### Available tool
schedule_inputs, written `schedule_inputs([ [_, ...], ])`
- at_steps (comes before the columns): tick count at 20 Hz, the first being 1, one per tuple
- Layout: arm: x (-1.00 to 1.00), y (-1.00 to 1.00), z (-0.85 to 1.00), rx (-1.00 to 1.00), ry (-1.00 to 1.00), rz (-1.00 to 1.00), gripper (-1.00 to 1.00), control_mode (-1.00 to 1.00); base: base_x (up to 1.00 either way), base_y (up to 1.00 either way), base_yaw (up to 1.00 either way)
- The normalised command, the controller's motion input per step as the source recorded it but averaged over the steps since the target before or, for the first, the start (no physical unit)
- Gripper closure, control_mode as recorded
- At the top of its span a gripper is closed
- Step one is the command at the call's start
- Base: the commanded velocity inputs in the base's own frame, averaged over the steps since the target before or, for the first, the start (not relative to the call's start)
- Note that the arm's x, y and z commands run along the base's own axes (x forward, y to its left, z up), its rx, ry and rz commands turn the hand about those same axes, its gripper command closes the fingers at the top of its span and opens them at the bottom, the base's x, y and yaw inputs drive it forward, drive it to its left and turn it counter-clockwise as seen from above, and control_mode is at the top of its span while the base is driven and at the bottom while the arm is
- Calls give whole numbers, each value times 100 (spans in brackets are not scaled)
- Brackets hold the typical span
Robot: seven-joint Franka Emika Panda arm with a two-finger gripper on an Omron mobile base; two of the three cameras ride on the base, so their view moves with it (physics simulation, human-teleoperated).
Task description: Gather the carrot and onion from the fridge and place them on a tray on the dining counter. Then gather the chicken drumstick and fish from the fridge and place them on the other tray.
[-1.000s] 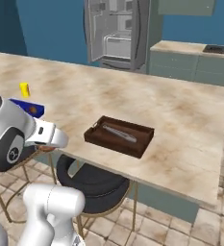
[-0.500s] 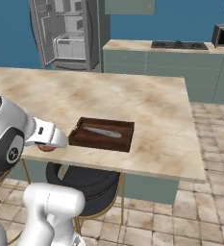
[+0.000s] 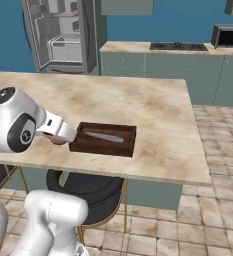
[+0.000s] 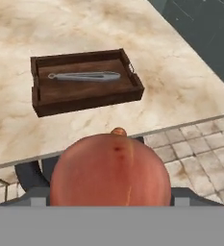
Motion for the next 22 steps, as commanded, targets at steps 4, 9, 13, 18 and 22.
schedule_inputs([
  [4,93,0,-12,6,4,0,100,-100,0,0,0],
  [9,80,1,-18,9,13,2,100,-100,0,0,0],
  [13,83,5,-34,7,16,4,100,-100,0,0,0],
  [18,69,5,-31,4,12,1,100,-100,0,0,0],
  [22,65,9,-36,0,11,0,100,-100,0,0,0],
])
